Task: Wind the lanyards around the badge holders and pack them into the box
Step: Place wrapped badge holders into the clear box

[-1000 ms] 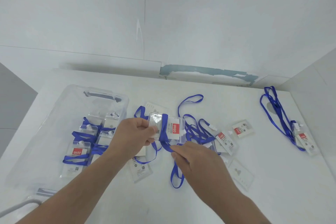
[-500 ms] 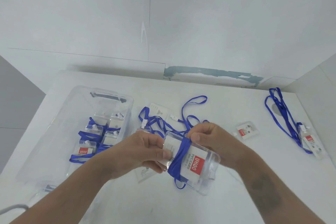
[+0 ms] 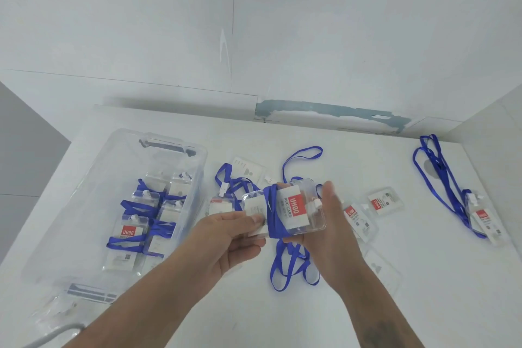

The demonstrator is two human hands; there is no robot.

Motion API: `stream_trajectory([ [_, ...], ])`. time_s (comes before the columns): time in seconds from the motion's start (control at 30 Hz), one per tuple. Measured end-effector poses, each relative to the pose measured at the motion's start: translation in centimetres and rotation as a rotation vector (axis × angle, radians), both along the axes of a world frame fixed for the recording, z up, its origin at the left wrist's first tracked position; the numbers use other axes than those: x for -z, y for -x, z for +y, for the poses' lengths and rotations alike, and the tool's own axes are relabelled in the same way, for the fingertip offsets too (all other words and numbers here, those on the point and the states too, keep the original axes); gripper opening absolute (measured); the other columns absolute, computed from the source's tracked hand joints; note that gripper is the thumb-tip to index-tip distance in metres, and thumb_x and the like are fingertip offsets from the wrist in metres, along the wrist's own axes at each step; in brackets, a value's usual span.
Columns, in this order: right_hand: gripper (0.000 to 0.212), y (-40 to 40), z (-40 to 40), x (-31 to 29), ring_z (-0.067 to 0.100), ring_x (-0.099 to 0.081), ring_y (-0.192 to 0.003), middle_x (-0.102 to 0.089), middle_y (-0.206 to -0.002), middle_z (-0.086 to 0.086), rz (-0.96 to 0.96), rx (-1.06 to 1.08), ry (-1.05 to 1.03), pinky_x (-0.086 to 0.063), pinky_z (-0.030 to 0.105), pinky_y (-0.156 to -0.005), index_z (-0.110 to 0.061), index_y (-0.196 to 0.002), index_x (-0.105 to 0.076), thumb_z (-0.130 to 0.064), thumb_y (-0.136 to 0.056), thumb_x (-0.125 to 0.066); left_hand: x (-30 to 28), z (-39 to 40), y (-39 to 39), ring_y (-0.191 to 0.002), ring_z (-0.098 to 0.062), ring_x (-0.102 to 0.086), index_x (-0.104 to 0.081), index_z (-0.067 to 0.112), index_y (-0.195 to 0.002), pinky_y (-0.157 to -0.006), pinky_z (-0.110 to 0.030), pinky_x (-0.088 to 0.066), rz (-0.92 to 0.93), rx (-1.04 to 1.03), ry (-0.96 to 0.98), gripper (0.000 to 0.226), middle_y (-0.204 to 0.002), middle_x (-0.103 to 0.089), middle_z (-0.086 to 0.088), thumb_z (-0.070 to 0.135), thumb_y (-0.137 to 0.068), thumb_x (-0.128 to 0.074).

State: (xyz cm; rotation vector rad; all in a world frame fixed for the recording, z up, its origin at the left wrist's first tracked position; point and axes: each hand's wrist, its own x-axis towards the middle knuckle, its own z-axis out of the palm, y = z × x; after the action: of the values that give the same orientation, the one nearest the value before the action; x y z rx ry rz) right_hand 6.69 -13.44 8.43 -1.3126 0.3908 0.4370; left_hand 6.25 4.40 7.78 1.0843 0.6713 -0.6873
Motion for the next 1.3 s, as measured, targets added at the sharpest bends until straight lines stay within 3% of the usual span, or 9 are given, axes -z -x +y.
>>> stream_trajectory([
  [0.17,0.024,-1.5,-1.1,1.4,0.032,-0.071,-0.096,-0.074,-0.102,0.008,-0.097,-0.137,0.248,-0.059,0.05,-0.083,-0.02,-0.112,-0.072,-0.033,-0.093,-0.063,-0.5,0.0,0.0,-0.07,-0.019,-0.072,-0.072,0.004,-0.097,-0.063,-0.028,-0.061,-0.034,0.071,-0.028,0.012,-0.086,-0.076,-0.013,0.012,-0.088,-0.068],
  [0.4,0.02,-2.3,-1.0,0.2,0.016,-0.069,-0.073,-0.074,-0.092,0.006,-0.057,-0.325,0.34,-0.051,0.023,-0.056,-0.02,-0.108,-0.073,-0.029,-0.096,-0.059,-1.1,1.5,0.2,-0.083,-0.015,-0.073,-0.078,0.026,-0.096,-0.091,-0.042,-0.057,-0.234,0.155,-0.207,0.014,-0.092,-0.078,-0.001,0.029,-0.083,-0.072],
  [0.5,0.019,-2.6,-0.2,-0.5,0.012,-0.069,-0.072,-0.074,-0.082,-0.003,-0.083,-0.486,0.396,-0.054,0.025,-0.061,-0.023,-0.104,-0.074,-0.029,-0.097,-0.058,-1.5,2.3,0.1,-0.089,-0.021,-0.073,-0.079,0.035,-0.087,-0.087,-0.041,-0.058,-0.35,0.176,-0.372,0.009,-0.09,-0.078,0.0,0.034,-0.079,-0.075],
  [0.73,0.013,-3.5,3.4,-2.3,-0.003,-0.061,-0.056,-0.069,-0.077,-0.008,-0.187,-0.707,0.563,-0.046,0.012,-0.051,-0.028,-0.096,-0.07,-0.033,-0.096,-0.058,-2.2,5.9,0.5,-0.066,-0.011,-0.067,-0.08,0.029,-0.085,-0.075,-0.027,-0.06,-0.423,0.288,-0.526,0.009,-0.077,-0.077,-0.004,0.022,-0.081,-0.077],
  [0.83,0.018,-3.7,6.1,-2.3,-0.004,-0.058,-0.051,-0.067,-0.076,-0.006,-0.219,-0.754,0.601,-0.044,0.01,-0.048,-0.017,-0.097,-0.07,-0.032,-0.096,-0.06,-2.5,8.4,0.3,-0.06,-0.007,-0.067,-0.079,0.03,-0.08,-0.064,-0.016,-0.054,-0.448,0.342,-0.594,0.009,-0.071,-0.075,-0.001,0.022,-0.082,-0.077],
  [0.97,0.015,-4.1,10.7,-2.1,0.0,-0.053,-0.049,-0.059,-0.062,-0.011,-0.288,-0.715,0.622,-0.043,0.01,-0.048,-0.015,-0.086,-0.069,-0.03,-0.088,-0.071,-1.7,13.0,0.1,-0.067,-0.017,-0.071,-0.076,0.025,-0.083,-0.07,-0.026,-0.057,-0.454,0.378,-0.644,0.003,-0.071,-0.075,-0.004,0.023,-0.085,-0.075],
  [1.03,0.013,-4.3,13.7,-1.8,0.004,-0.06,-0.057,-0.066,-0.076,-0.01,-0.308,-0.654,0.604,-0.048,0.013,-0.053,-0.024,-0.095,-0.071,-0.028,-0.083,-0.076,-1.2,15.8,0.0,-0.066,-0.018,-0.07,-0.076,0.021,-0.085,-0.074,-0.029,-0.058,-0.45,0.365,-0.631,0.003,-0.07,-0.075,-0.005,0.02,-0.086,-0.073],
  [1.13,0.023,-4.9,16.7,-1.0,0.004,-0.062,-0.065,-0.067,-0.099,-0.005,-0.343,-0.623,0.68,-0.057,0.022,-0.06,-0.036,-0.105,-0.07,-0.03,-0.083,-0.075,-0.6,19.0,-0.5,-0.061,-0.013,-0.066,-0.075,0.017,-0.081,-0.063,-0.02,-0.058,-0.436,0.354,-0.629,0.006,-0.071,-0.074,-0.007,0.015,-0.087,-0.071],
  [1.3,0.018,-5.8,20.5,-0.5,0.009,-0.068,-0.074,-0.071,-0.094,-0.016,-0.287,-0.655,0.773,-0.06,0.036,-0.077,-0.034,-0.102,-0.074,-0.03,-0.095,-0.058,1.1,22.8,-1.5,-0.06,-0.014,-0.064,-0.073,0.017,-0.078,-0.069,-0.03,-0.06,-0.407,0.416,-0.634,0.008,-0.075,-0.074,-0.011,0.015,-0.085,-0.071],
])
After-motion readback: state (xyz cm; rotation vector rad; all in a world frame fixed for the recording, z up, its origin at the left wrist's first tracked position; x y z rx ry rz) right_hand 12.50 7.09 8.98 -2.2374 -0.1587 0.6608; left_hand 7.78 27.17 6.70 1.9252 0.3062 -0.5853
